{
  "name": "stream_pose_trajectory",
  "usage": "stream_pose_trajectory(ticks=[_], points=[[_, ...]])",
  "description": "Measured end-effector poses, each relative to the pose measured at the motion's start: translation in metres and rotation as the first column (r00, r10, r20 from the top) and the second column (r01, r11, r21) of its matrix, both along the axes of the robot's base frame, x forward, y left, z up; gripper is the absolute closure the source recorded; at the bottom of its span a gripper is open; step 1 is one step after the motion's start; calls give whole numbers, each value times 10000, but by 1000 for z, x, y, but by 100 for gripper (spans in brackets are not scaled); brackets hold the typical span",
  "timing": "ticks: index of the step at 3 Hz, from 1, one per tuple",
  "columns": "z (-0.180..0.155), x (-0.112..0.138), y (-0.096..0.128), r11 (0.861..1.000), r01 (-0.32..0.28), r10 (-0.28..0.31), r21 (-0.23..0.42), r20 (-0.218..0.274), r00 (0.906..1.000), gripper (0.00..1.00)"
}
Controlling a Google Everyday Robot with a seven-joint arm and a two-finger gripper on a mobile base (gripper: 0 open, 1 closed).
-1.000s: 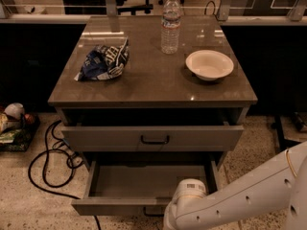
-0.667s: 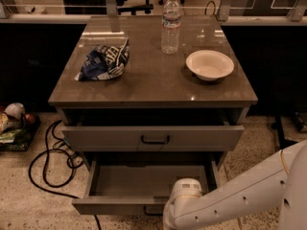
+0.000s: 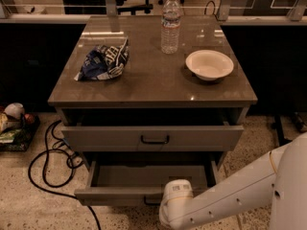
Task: Close middle drawer
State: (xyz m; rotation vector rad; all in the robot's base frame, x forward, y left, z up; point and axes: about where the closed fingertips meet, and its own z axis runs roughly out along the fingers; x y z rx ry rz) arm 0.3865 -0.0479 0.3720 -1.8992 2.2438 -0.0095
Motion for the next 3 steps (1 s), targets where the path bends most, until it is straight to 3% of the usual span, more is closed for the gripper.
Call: stream_pose_trajectory(ticks=[2, 3], points=[[-16, 14, -18, 9958, 547, -472, -728, 1002, 9938, 100], [-9, 16, -28, 9917, 849, -715, -965, 1341, 9884, 100]])
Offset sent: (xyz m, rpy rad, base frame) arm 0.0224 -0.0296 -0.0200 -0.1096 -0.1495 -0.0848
